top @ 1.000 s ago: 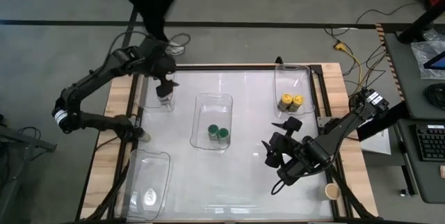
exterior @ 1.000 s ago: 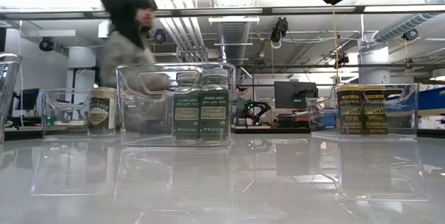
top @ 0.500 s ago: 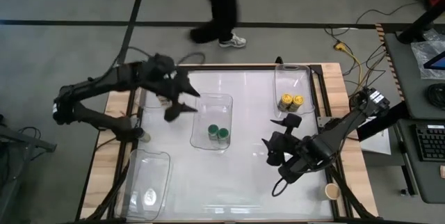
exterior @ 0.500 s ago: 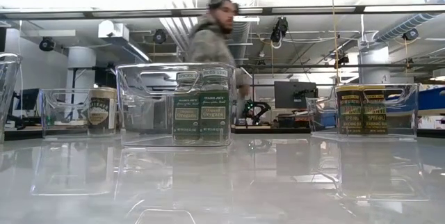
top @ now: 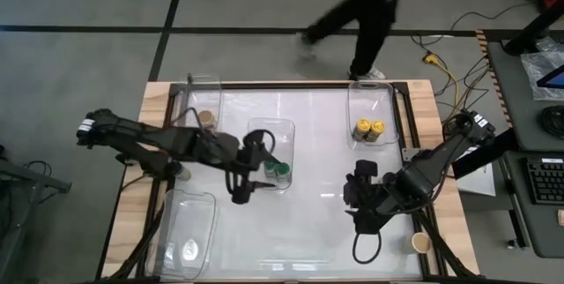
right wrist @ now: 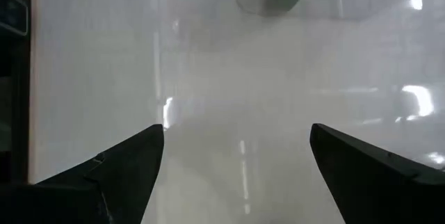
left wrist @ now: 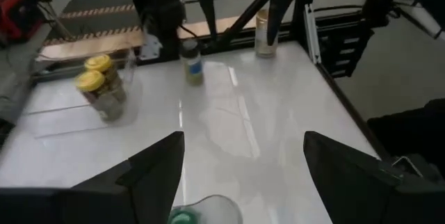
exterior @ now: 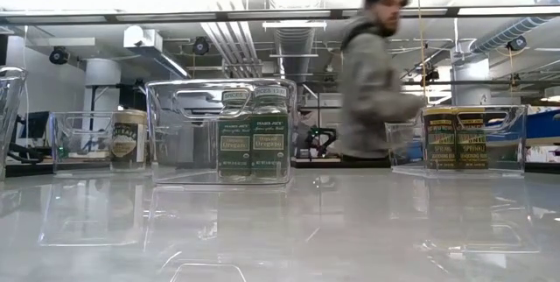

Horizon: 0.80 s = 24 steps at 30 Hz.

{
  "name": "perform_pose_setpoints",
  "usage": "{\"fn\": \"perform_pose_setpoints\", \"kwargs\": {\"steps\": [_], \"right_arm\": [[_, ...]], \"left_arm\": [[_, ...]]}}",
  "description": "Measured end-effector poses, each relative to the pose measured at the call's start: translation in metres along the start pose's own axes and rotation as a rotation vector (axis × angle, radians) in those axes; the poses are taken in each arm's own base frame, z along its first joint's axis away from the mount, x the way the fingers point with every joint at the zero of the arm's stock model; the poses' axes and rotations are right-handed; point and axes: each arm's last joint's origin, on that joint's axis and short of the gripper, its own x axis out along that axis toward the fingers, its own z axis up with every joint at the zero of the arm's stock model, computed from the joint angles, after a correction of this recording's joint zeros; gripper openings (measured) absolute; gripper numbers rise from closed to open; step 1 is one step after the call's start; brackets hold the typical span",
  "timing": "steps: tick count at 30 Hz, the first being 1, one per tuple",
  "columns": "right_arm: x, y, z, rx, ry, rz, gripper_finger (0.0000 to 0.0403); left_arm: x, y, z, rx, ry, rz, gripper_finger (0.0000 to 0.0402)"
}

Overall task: Sort spices by type
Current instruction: Put the golden seasoning bottle into the top left transparent bin

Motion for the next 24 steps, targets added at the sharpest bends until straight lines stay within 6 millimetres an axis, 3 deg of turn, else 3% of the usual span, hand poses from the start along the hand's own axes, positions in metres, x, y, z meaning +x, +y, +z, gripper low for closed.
{"fn": "perform_pose_setpoints", "kwargs": {"steps": [8, 19, 24], "right_arm": [[-0.006, 0.018, -0.014, 0.028, 0.077, 0.105, 0.0352], [-0.035, 0.048, -0.077, 0.02, 0.271, 0.048, 0.0352], [-0.033, 0.071, -0.098, -0.051, 0.332, 0.048, 0.0355]], "left_arm": [[0.039, -0.015, -0.02, -0.125, -0.011, -0.032, 0.0278], [0.075, -0.032, -0.029, -0.158, -0.096, -0.045, 0.0278], [0.095, -0.035, -0.032, -0.164, -0.147, -0.051, 0.0278]]}}
